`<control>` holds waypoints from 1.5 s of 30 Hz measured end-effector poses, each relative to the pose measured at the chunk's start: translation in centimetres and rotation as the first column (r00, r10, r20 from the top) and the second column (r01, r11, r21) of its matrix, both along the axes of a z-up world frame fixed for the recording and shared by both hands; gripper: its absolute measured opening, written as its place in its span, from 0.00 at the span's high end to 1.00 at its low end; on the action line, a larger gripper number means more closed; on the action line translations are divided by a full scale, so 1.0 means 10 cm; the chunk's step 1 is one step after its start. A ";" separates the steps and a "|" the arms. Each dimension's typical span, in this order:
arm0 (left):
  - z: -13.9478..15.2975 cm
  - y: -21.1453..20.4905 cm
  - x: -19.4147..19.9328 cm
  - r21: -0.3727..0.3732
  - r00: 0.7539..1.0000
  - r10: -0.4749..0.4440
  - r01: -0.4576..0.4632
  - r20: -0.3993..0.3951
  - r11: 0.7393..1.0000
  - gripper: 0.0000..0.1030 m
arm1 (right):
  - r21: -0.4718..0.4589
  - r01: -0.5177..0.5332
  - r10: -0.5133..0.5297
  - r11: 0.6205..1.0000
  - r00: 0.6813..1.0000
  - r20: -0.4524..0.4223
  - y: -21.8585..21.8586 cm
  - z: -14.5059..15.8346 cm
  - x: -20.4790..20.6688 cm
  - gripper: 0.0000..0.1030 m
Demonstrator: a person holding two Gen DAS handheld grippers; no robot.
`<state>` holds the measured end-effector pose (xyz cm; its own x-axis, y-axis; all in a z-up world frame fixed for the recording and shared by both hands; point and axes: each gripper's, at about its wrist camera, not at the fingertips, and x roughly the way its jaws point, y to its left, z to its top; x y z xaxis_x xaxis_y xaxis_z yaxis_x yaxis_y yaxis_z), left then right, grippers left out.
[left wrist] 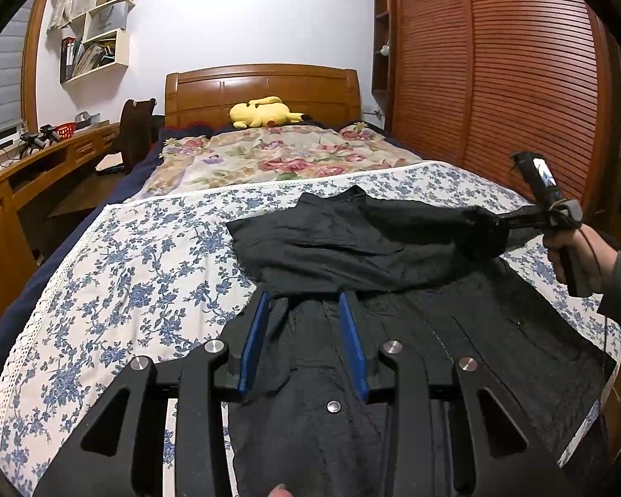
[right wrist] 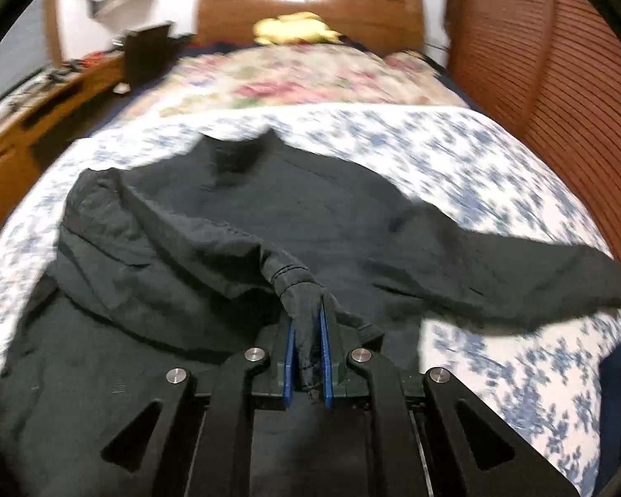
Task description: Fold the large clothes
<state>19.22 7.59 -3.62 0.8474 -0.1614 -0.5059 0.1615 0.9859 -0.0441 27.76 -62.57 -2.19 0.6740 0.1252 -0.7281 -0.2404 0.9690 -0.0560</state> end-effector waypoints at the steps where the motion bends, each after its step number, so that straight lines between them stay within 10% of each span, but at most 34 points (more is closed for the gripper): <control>1: 0.00 -0.01 0.01 0.000 1.000 -0.002 0.002 -0.002 1.000 0.65 | -0.013 0.014 -0.014 1.000 1.000 -0.005 -0.01 -0.06 0.03 0.78; 7: -0.03 -0.08 0.06 0.005 1.000 -0.009 0.009 -0.011 1.000 0.65 | -0.061 0.050 -0.051 0.997 0.999 -0.014 -0.05 -0.31 0.08 0.60; 22: -0.09 -0.30 0.12 0.033 0.999 -0.026 0.026 -0.020 0.999 0.65 | 0.084 0.036 -0.021 0.996 0.985 -0.172 -0.32 -0.63 0.49 0.54; 25: -0.09 -0.30 0.12 0.034 1.000 -0.023 0.024 -0.020 0.999 0.65 | 0.096 -0.025 0.040 0.995 0.987 -0.159 -0.32 -0.63 0.45 0.96; 38: -0.08 -0.29 0.11 0.027 1.000 -0.023 0.024 -0.016 0.999 0.65 | 0.145 -0.211 0.211 0.967 0.977 0.019 -0.39 -0.03 -0.54 0.98; 45: -0.05 -0.20 0.09 -0.014 1.000 -0.024 0.024 -0.011 1.000 0.65 | 0.146 -0.221 0.228 0.964 0.973 -0.032 -0.57 -0.37 -1.04 0.98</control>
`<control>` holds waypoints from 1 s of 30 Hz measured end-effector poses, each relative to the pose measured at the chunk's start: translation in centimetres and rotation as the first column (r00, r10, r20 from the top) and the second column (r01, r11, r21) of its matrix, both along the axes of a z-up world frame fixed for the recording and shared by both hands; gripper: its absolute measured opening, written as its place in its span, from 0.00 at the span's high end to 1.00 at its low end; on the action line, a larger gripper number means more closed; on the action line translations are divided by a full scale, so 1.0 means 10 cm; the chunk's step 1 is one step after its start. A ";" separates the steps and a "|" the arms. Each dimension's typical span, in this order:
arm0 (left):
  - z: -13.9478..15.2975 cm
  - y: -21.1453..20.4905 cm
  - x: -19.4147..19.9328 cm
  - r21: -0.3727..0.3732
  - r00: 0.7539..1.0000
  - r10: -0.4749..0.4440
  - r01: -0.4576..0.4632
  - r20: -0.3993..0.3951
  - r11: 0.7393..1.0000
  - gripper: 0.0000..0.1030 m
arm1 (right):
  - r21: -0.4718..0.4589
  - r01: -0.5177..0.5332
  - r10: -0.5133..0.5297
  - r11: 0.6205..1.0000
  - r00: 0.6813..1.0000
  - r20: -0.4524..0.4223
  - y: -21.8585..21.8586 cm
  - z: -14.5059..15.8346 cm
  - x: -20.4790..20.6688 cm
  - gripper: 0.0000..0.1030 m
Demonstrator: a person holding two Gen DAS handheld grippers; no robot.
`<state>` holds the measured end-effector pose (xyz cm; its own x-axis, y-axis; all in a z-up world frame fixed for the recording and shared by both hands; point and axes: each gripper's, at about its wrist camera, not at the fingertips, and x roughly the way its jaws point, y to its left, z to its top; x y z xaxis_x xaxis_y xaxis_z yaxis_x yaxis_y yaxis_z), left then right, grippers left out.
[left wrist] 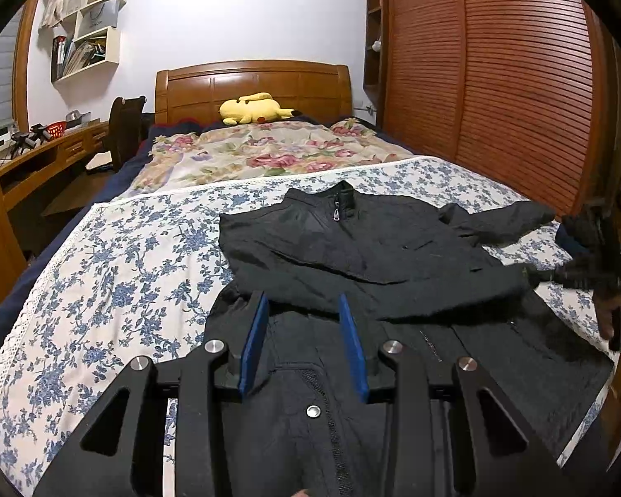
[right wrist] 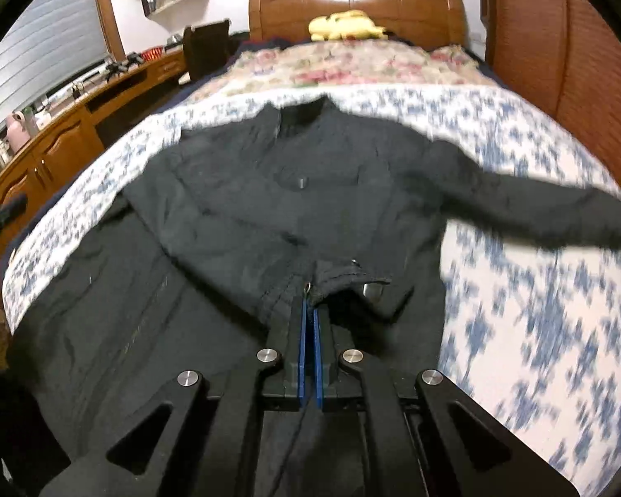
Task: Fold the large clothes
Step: 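Move the right tool to the other sleeve cuff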
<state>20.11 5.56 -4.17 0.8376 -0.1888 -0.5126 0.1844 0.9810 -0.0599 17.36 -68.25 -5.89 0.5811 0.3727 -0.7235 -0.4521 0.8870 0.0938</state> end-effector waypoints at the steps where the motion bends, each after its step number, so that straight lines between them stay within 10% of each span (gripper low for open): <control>1: 0.00 0.00 0.00 -0.002 1.000 -0.002 0.002 0.000 1.000 0.65 | -0.017 0.004 -0.004 1.000 1.000 0.007 0.00 -0.03 -0.04 0.98; 8: -0.02 -0.07 0.01 0.003 1.000 -0.021 0.021 0.000 1.000 0.65 | -0.133 0.049 -0.035 0.990 0.994 0.103 0.13 0.10 -0.13 0.90; 13: -0.04 -0.22 0.08 0.000 0.999 -0.035 0.035 -0.003 0.999 0.65 | -0.098 0.058 -0.048 0.994 0.994 0.101 0.19 0.01 0.06 0.63; 30: -0.13 -0.96 0.30 0.012 0.992 -0.127 0.128 -0.019 0.992 0.65 | -0.112 -0.025 0.020 0.993 0.999 -0.046 0.51 -0.77 0.66 0.61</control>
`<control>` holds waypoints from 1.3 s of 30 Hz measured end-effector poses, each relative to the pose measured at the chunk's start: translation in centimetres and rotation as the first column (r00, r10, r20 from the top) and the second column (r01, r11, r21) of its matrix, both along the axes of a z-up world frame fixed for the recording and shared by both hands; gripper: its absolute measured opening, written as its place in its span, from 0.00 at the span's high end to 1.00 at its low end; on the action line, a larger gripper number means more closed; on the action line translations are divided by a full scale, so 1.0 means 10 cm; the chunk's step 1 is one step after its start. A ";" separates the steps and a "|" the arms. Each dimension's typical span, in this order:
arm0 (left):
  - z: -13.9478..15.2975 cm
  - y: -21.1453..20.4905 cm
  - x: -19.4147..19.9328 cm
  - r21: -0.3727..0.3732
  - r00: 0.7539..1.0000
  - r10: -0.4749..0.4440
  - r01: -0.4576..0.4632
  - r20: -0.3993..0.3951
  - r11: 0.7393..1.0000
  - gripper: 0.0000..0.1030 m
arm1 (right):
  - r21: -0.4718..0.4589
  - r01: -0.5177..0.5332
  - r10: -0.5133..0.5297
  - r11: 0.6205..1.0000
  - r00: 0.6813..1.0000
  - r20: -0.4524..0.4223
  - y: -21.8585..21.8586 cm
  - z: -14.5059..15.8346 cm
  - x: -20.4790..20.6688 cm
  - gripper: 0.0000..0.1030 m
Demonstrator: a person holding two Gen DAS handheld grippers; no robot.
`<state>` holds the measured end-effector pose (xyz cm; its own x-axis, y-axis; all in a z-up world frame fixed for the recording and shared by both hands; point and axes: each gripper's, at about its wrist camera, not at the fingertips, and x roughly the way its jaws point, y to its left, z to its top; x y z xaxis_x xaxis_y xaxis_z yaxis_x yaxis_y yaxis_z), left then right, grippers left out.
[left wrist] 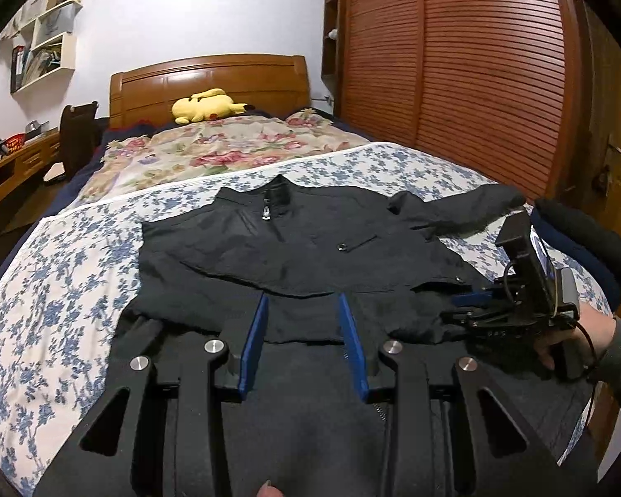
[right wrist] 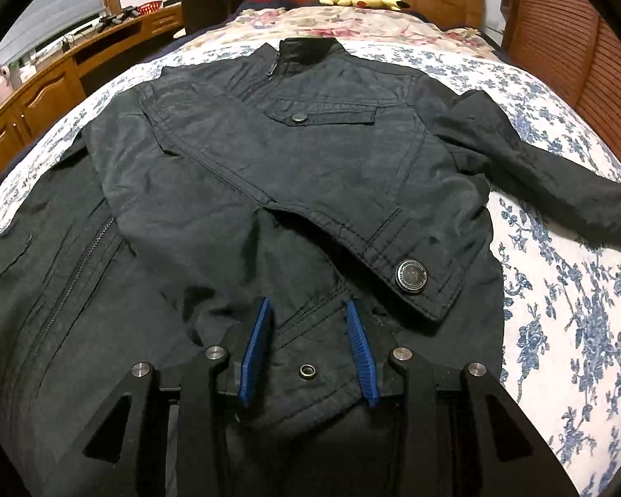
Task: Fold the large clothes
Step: 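Move the right tool to the other sleeve cuff, then grasp the other sleeve cuff with the right tool and fold it across the jacket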
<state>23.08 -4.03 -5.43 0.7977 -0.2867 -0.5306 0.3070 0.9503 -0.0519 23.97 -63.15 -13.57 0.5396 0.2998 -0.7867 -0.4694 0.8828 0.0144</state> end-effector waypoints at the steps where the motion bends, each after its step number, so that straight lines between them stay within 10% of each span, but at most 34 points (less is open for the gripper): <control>1: -0.01 -0.03 0.01 0.003 1.000 -0.004 0.004 -0.002 1.000 0.65 | 0.006 0.000 0.000 1.000 1.000 -0.001 0.00 -0.01 -0.02 0.61; 15: -0.12 -0.30 0.10 0.030 0.999 -0.038 0.038 -0.029 0.999 0.65 | 0.109 0.019 -0.031 0.994 0.993 0.113 -0.38 0.58 -0.36 0.61; 22: -0.13 -0.39 0.12 0.039 0.998 -0.053 0.054 -0.029 0.998 0.65 | 0.116 0.210 -0.223 0.971 0.969 0.111 -1.13 0.77 0.18 0.39; 39: -0.22 -0.49 0.20 0.063 0.996 -0.070 0.073 -0.052 0.995 0.65 | 0.254 0.625 -0.616 0.738 0.778 -0.125 -2.34 0.29 1.12 0.34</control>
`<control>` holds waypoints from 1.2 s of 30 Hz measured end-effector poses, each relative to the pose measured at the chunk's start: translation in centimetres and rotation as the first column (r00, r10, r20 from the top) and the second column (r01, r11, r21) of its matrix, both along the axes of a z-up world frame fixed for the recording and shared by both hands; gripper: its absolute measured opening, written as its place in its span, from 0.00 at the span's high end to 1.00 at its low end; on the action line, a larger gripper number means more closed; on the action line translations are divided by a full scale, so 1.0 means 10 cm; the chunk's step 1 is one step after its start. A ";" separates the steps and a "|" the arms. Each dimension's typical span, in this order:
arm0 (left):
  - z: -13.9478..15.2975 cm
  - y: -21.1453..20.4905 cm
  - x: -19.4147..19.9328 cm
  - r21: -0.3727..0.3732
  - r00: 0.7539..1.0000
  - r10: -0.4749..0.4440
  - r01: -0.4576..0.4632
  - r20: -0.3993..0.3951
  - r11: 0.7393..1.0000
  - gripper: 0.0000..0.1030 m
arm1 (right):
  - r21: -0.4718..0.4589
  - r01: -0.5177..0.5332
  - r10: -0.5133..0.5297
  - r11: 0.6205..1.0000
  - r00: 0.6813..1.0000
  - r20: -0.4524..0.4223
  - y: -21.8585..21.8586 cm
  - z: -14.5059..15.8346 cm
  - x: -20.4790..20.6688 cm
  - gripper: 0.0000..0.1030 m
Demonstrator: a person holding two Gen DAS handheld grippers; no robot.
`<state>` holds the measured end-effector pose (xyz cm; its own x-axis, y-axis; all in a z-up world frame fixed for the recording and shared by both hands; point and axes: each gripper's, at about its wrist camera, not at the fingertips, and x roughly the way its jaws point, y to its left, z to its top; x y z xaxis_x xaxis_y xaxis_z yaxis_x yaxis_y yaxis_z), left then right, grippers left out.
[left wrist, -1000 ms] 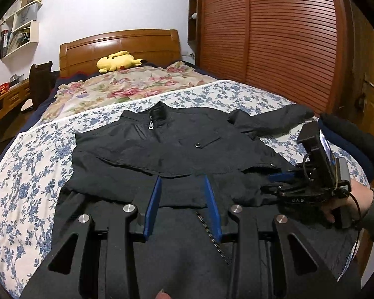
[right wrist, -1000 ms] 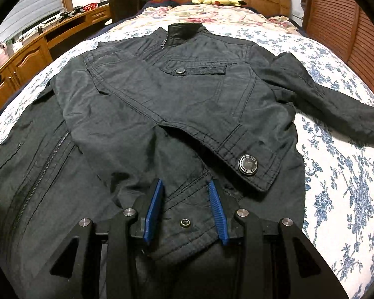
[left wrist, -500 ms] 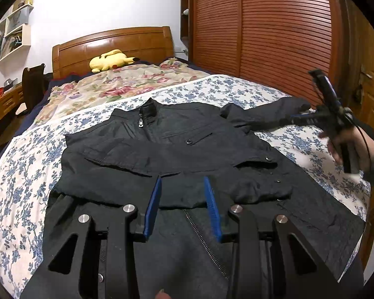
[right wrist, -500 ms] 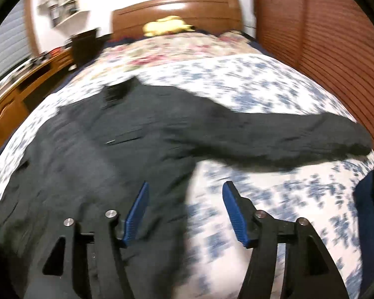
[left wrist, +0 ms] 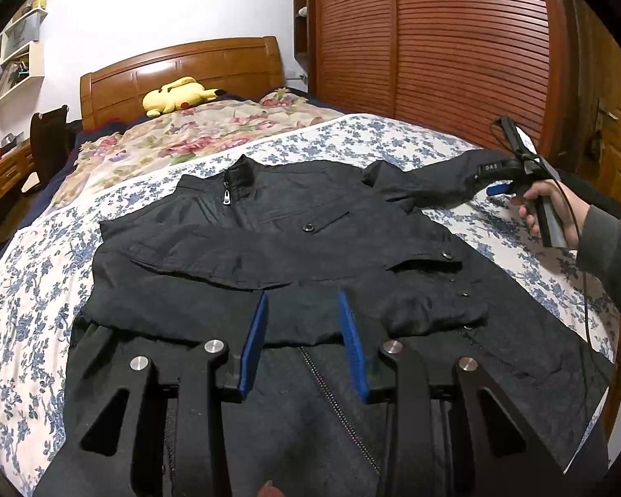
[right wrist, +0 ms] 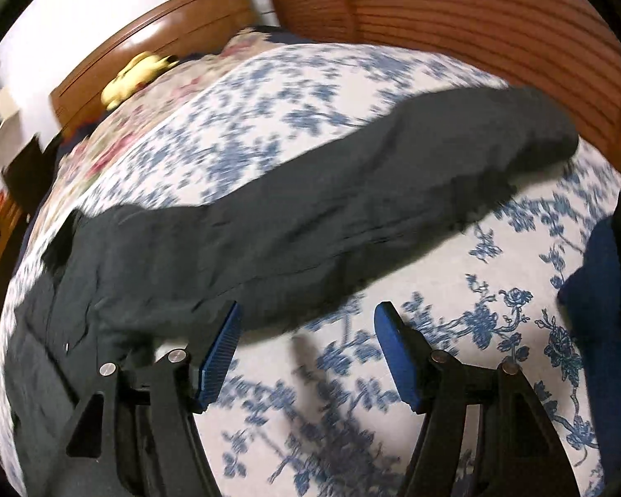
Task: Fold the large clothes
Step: 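Grasp the other sleeve cuff with the right tool and fold it across the jacket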
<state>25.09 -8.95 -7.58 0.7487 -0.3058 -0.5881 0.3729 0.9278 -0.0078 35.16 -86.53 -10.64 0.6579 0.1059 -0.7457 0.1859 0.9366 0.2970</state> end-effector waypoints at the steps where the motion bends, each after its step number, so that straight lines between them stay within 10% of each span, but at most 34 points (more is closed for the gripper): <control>1: 0.00 0.00 0.00 0.000 1.000 0.001 -0.001 0.000 1.000 0.65 | 0.017 0.012 -0.012 1.000 1.000 0.002 -0.05 -0.02 0.02 0.34; 11: -0.06 0.01 0.05 0.010 1.000 0.006 -0.005 -0.014 1.000 0.65 | 0.035 0.083 -0.082 0.996 0.996 -0.021 -0.23 -0.10 0.37 0.34; 15: -0.10 0.00 0.07 0.017 1.000 0.005 -0.004 -0.024 1.000 0.65 | -0.087 0.006 -0.006 0.996 1.000 0.000 -0.06 0.02 0.46 0.88; 21: -0.09 0.02 0.09 0.008 0.999 -0.001 0.002 -0.035 1.000 0.65 | -0.121 -0.125 0.144 0.985 0.975 0.168 0.40 0.55 0.24 0.94; 36: 0.04 0.18 -0.01 -0.018 1.000 0.027 -0.027 -0.011 0.999 0.65 | -0.197 -0.599 0.629 0.776 0.719 0.294 2.21 1.30 -1.10 0.94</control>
